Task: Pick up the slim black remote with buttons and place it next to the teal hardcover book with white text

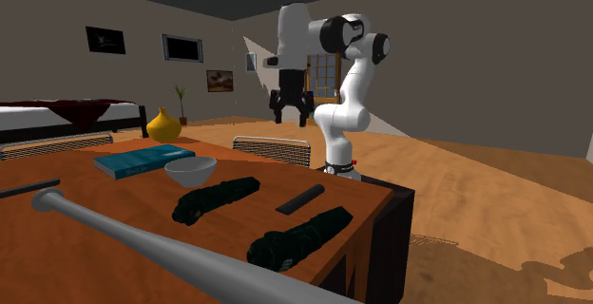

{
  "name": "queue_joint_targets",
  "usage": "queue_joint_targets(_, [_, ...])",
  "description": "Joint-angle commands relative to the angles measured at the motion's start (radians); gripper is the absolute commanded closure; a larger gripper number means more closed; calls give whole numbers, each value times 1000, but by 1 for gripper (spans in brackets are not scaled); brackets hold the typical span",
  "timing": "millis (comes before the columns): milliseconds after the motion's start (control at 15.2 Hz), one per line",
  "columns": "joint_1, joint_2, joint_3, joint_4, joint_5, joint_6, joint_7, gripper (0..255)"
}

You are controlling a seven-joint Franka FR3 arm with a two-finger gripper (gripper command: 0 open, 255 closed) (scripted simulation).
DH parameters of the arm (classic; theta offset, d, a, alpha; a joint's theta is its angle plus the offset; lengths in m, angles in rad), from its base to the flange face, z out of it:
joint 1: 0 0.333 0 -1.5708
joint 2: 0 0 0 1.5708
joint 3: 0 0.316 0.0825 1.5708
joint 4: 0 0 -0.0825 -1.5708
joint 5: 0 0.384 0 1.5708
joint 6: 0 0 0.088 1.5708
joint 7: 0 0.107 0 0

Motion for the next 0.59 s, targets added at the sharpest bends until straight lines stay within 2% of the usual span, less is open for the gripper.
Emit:
queue_joint_targets(0, [9,28,18,-35,24,56,27,0])
queue_joint_targets(528, [46,212,90,-135,119,314,116,0])
